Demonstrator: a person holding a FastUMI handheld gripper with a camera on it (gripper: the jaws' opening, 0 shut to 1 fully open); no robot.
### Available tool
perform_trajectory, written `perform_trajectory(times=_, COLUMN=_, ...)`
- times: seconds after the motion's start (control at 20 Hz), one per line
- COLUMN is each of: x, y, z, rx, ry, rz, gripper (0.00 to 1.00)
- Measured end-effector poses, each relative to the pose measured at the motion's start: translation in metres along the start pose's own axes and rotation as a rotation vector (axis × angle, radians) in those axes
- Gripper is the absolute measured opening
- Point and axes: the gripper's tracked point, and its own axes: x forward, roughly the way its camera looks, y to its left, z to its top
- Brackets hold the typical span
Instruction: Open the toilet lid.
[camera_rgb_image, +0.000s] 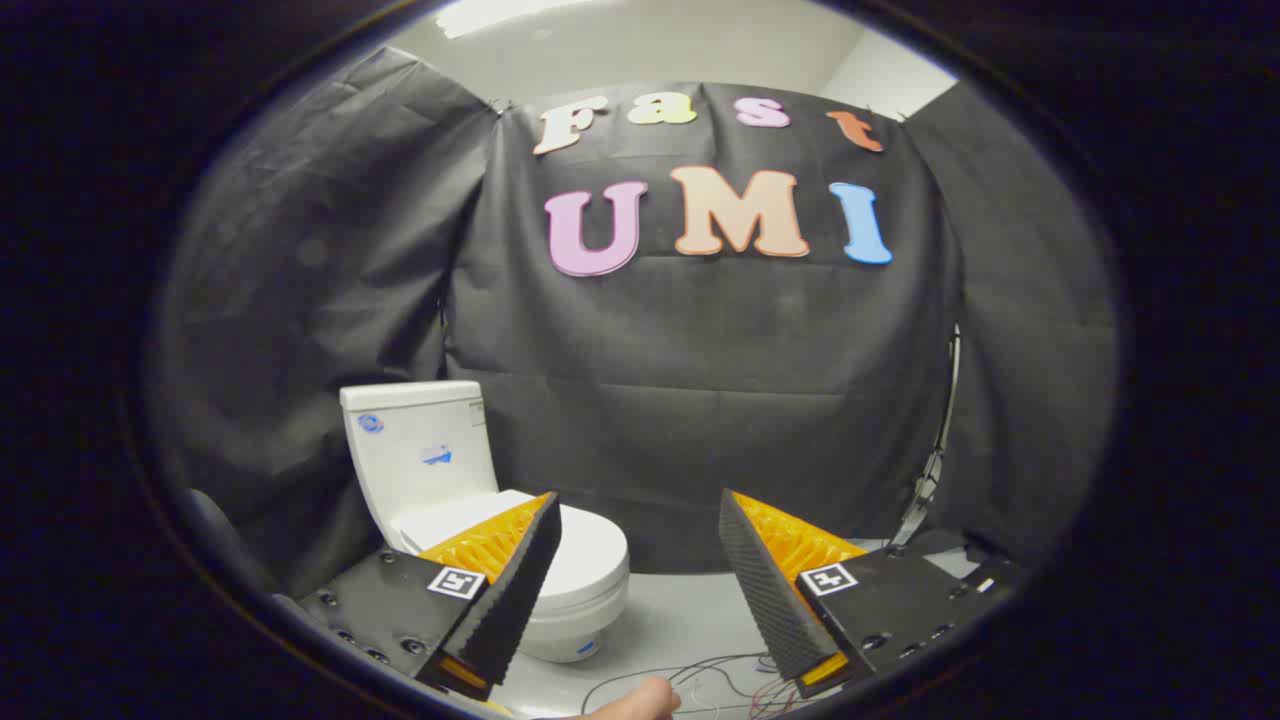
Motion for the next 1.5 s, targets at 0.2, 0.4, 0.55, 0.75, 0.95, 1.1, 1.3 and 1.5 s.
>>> perform_trajectory(times=0.2, x=0.039, y=0.044, z=-0.015, rx=0.241, ry=-0.075, rz=0.013, gripper=0.99)
perform_trajectory(times=0.4, x=0.021, y=0.106, z=-0.097, rx=0.181, ry=0.045, rz=0.004, gripper=0.99)
perform_trajectory(times=0.55, x=-0.013, y=0.154, z=-0.124, rx=0.132, ry=0.093, rz=0.064, gripper=0.99)
perform_trajectory(times=0.75, x=-0.050, y=0.177, z=-0.132, rx=0.099, ry=0.114, rz=0.063, gripper=0.99)
perform_trajectory(times=0.95, x=-0.068, y=0.179, z=-0.128, rx=0.094, ry=0.095, rz=0.009, gripper=0.99)
perform_trajectory(times=1.1, x=-0.070, y=0.179, z=-0.121, rx=0.106, ry=0.084, rz=-0.006, gripper=0.99)
perform_trajectory(times=1.3, x=-0.075, y=0.173, z=-0.106, rx=0.107, ry=0.042, rz=-0.026, gripper=0.99)
perform_trajectory(times=1.5, x=-0.076, y=0.164, z=-0.101, rx=0.127, ry=0.012, rz=-0.059, gripper=0.99)
